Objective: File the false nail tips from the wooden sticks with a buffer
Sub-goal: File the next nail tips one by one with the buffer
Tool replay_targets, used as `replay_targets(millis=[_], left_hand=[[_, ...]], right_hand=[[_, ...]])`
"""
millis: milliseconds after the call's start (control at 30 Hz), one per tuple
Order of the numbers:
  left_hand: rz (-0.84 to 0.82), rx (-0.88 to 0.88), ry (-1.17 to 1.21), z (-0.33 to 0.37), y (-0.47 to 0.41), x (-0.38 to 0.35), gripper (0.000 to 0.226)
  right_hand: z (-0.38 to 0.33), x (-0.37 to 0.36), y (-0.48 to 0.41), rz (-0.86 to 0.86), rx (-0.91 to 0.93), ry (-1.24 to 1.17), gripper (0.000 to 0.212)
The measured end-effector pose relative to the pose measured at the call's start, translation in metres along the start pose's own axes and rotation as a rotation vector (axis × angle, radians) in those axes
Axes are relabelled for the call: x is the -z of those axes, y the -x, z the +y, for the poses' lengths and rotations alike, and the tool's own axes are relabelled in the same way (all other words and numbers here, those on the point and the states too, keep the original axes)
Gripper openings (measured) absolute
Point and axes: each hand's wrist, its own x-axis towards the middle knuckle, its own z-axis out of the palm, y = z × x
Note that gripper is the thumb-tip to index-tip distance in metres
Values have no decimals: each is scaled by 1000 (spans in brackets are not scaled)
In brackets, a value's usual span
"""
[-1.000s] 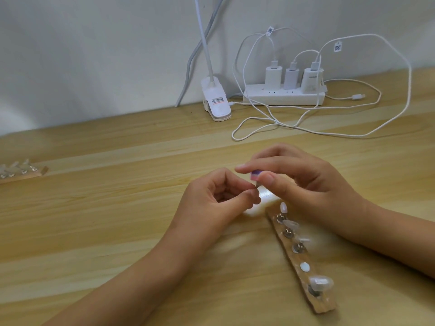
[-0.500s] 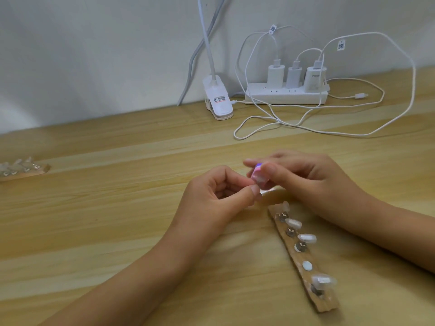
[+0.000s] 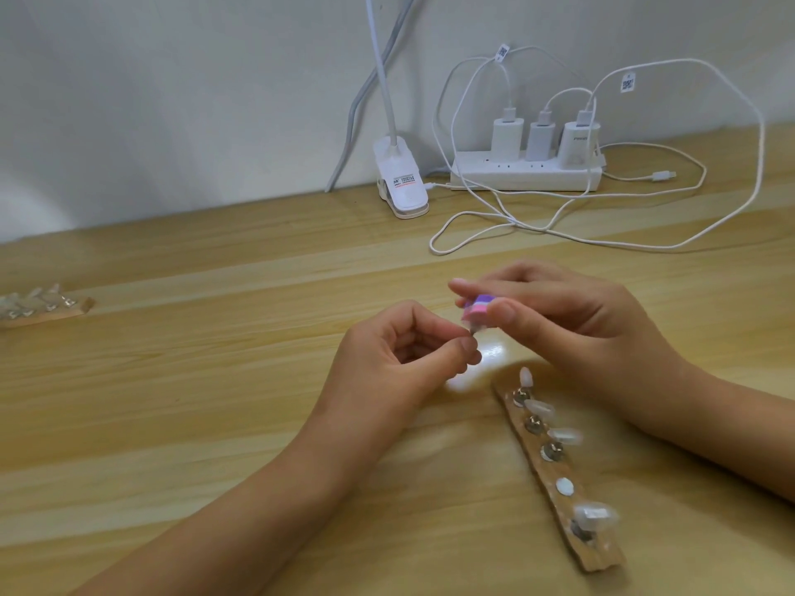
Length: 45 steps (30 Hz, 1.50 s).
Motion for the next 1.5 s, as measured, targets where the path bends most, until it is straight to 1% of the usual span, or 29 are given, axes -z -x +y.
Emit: replay_targets(millis=[67,167,267,400,533,667,733,833,967,1100,1200,1300,1400,1500], left_hand=[[-2,-2,-1,0,0,0,9],[-5,-16,-16,1,1,0,10],[-12,-24,-20,1,1,-1,11],[-8,-16,-36,1,1,-2,13],[-11,-31,-43,0,2,-1,9],[-16,-41,-49,0,2,-1,10],[-11,-32,-40,-1,2,-1,10],[-7,-23,-35,-1,1,-1,10],[2,-31,-23,-3,1,0,10],[4,-34,-16,-3,1,0,10],[13,-33,5,-4,0,1,11],[9,-30,19,-3,1,1,10],[17,-21,50,-5,0,2,7],[32,-3,101,-5,-2,3,5]], right_hand=[[-1,0,0,-22,-43,-33,17],[2,1,-1,-31,-31,-7,27],[1,0,-2,-86,-80,-40,20],[1,2,0,-18,4,11,31],[-1,0,0,-72,-86,-23,23],[-3,0,0,-99,-75,-4,28],[-4,1,1,-85,-70,-32,27],[-5,1,4,-41,-2,-35,30],[-5,0,2,-65,-71,-79,25],[-5,0,4,-41,7,-29,31],[-3,1,4,-46,-38,-46,28],[-4,0,4,-31,12,8,29],[-3,1,3,-49,-42,-21,25],[-2,-1,4,-4,74,79,26]])
